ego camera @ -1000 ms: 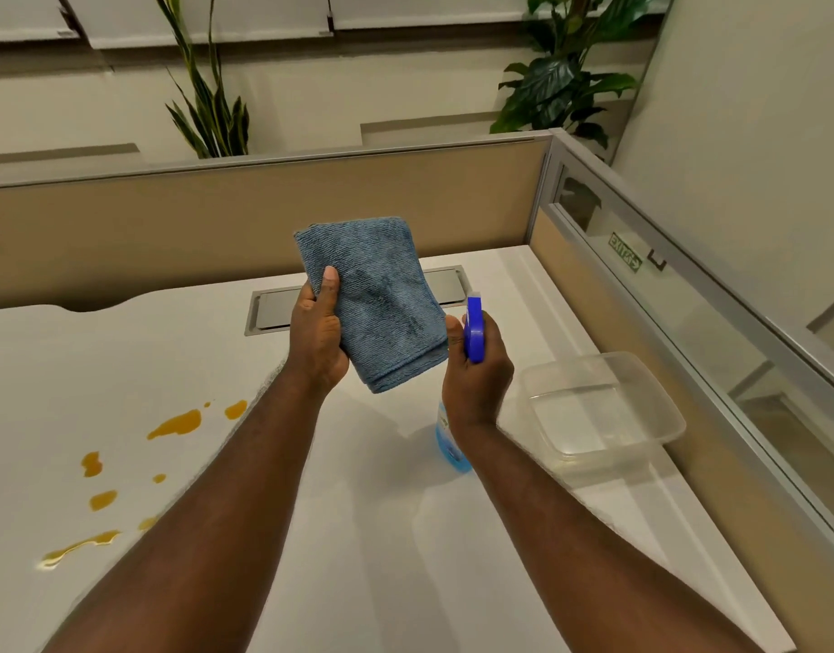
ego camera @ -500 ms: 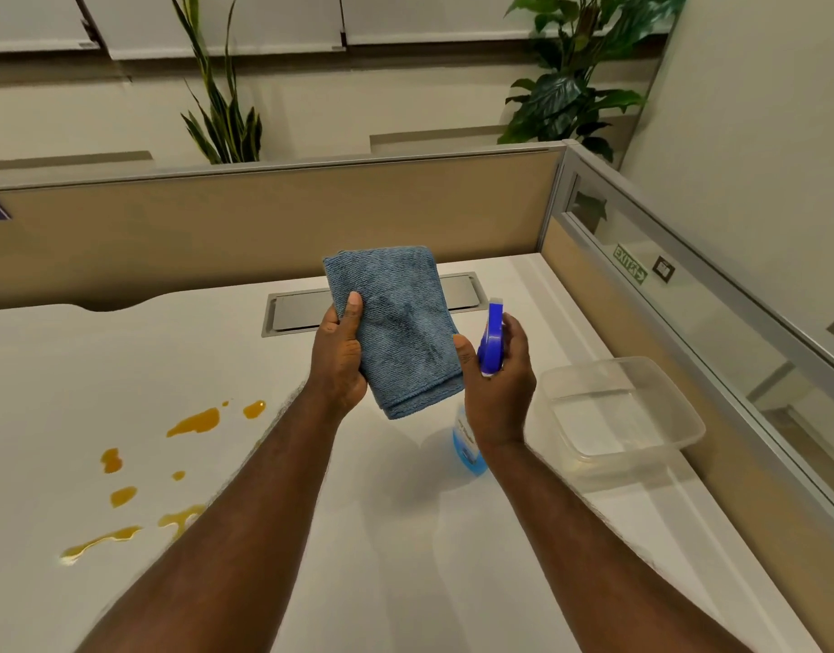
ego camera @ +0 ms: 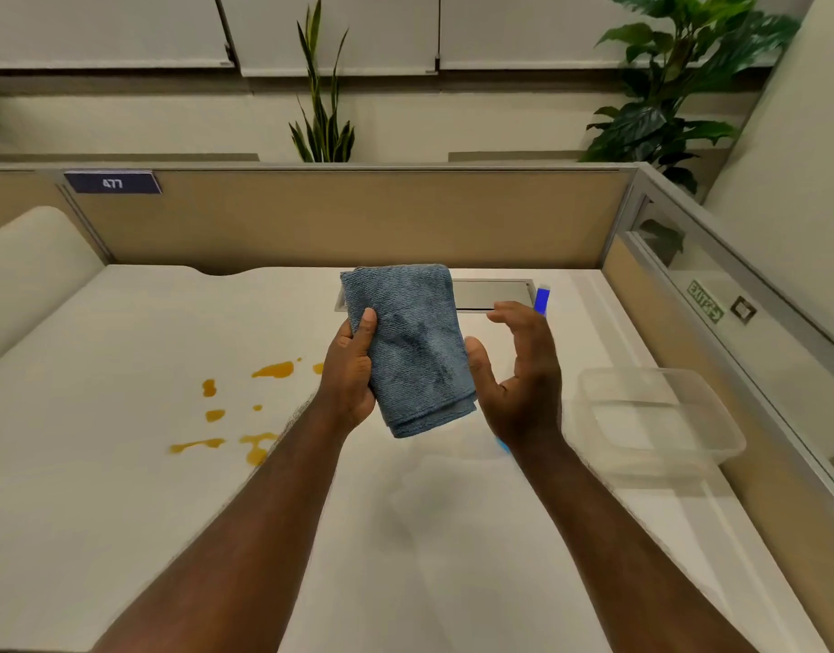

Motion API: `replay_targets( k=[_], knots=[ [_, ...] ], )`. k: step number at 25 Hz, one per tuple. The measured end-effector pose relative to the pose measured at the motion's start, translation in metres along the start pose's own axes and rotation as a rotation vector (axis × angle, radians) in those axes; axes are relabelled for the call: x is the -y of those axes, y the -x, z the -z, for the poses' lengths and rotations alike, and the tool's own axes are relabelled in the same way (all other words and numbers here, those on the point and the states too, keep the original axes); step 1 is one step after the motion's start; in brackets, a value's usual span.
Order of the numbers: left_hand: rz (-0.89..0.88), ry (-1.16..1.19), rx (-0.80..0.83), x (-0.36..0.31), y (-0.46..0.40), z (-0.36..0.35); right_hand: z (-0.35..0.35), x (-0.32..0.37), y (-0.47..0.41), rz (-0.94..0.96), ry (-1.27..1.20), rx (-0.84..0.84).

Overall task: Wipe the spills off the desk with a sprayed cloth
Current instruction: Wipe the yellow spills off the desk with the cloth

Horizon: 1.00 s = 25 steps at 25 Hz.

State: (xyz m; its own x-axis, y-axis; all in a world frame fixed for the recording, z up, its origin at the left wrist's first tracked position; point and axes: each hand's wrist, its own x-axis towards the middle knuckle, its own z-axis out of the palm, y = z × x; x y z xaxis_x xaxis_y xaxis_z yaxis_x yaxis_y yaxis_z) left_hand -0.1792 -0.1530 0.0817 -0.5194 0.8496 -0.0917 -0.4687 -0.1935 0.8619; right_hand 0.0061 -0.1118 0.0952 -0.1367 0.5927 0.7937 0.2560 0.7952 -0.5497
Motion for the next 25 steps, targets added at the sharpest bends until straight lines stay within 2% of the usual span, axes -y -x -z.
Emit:
replay_targets(
  k=[2,5,7,9,10,13,16,20,23,25],
  knots=[
    [0.024,-0.023,0.015,-0.009,0.028,0.014,-0.011,0.017,0.006,-0.181,-0.107,0.149],
    [0.088,-0.007,0.034,-0.022,0.063,0.036,-0.026,0.034,0.007,-0.734,-0.307,0.35],
    [0.133,-0.031,0.046,-0.033,0.084,0.054,-0.032,0.048,0.012,-1.058,-0.671,0.561],
    [0.185,-0.058,0.057,-0.035,0.095,0.067,-0.033,0.055,0.023,-1.234,-0.959,0.666],
    [0.184,-0.072,0.053,-0.038,0.101,0.077,-0.038,0.063,0.032,-1.275,-1.033,0.699],
    [0.18,-0.069,0.038,-0.05,0.112,0.114,-0.064,0.086,0.059,-1.345,-1.041,0.744],
    [0.159,-0.148,-0.034,-0.067,0.109,0.15,-0.098,0.107,0.071,-1.39,-1.093,0.726],
    [0.105,-0.225,-0.038,-0.085,0.099,0.192,-0.151,0.137,0.086,-1.428,-1.196,0.668],
    [0.015,-0.494,-0.049,-0.101,0.088,0.223,-0.18,0.152,0.09,-1.427,-1.229,0.58],
    [-0.079,-0.754,-0.102,-0.102,0.079,0.257,-0.192,0.149,0.091,-1.386,-1.187,0.417]
  ],
)
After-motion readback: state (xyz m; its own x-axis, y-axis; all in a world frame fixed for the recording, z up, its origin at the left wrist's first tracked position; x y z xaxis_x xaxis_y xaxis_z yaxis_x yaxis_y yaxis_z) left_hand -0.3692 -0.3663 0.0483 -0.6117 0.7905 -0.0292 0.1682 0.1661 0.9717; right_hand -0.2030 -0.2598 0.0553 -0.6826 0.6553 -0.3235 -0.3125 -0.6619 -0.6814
